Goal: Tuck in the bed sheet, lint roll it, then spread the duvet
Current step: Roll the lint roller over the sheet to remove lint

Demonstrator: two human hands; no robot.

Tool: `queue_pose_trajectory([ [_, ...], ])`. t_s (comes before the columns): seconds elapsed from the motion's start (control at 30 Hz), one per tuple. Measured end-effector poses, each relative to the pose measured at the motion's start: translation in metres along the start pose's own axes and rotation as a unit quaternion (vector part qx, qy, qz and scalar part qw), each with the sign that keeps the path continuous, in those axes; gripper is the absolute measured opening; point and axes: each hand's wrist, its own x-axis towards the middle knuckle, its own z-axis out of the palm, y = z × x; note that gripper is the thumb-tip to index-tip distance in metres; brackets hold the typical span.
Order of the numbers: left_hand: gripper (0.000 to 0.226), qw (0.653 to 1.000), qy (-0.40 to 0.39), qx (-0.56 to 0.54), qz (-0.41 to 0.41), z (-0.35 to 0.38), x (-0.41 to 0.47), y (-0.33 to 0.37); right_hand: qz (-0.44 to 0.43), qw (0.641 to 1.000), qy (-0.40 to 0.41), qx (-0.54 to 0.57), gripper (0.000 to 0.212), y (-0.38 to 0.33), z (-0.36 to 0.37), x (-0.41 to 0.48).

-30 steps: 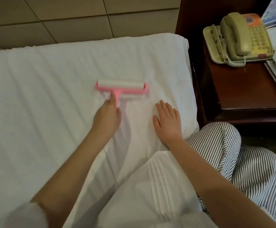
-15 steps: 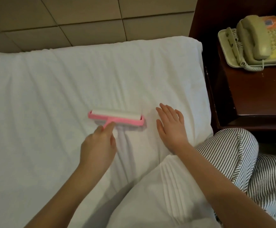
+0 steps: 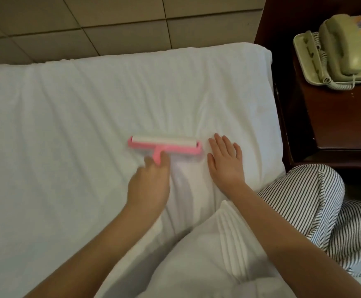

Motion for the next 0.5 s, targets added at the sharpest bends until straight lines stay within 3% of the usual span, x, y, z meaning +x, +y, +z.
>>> queue_pose_trajectory([
  [0.1, 0.048, 1.000, -0.015, -0.013, -0.001, 0.000, -0.022, -0.012, -0.002, 1.000, -0.003, 0.001, 0.081, -0.005, -0.001, -0.004],
  [0.17, 0.044, 0.998, 0.004, -0.056, -0.020, 0.001, 0.013, -0.011, -0.005, 1.000, -0.012, -0.005, 0.082, -0.005, -0.001, -0.006],
  [0.23, 0.047, 0.995, 0.072, -0.054, -0.045, 0.014, 0.071, -0.008, -0.002, 1.000, -0.005, 0.000, 0.080, -0.003, -0.002, -0.005],
  [0.33, 0.048, 0.987, 0.095, -0.118, -0.054, 0.033, 0.134, 0.002, 0.009, 1.000, -0.003, 0.005, 0.062, 0.000, -0.005, -0.003],
  [0.43, 0.046, 0.978, 0.090, -0.185, -0.042, 0.042, 0.122, 0.003, 0.015, 1.000, -0.023, 0.000, 0.053, 0.000, -0.004, -0.011],
  [0.5, 0.045, 0.981, 0.088, -0.172, -0.025, 0.040, 0.081, -0.006, 0.017, 1.000, -0.019, 0.001, 0.064, -0.001, -0.005, -0.014],
])
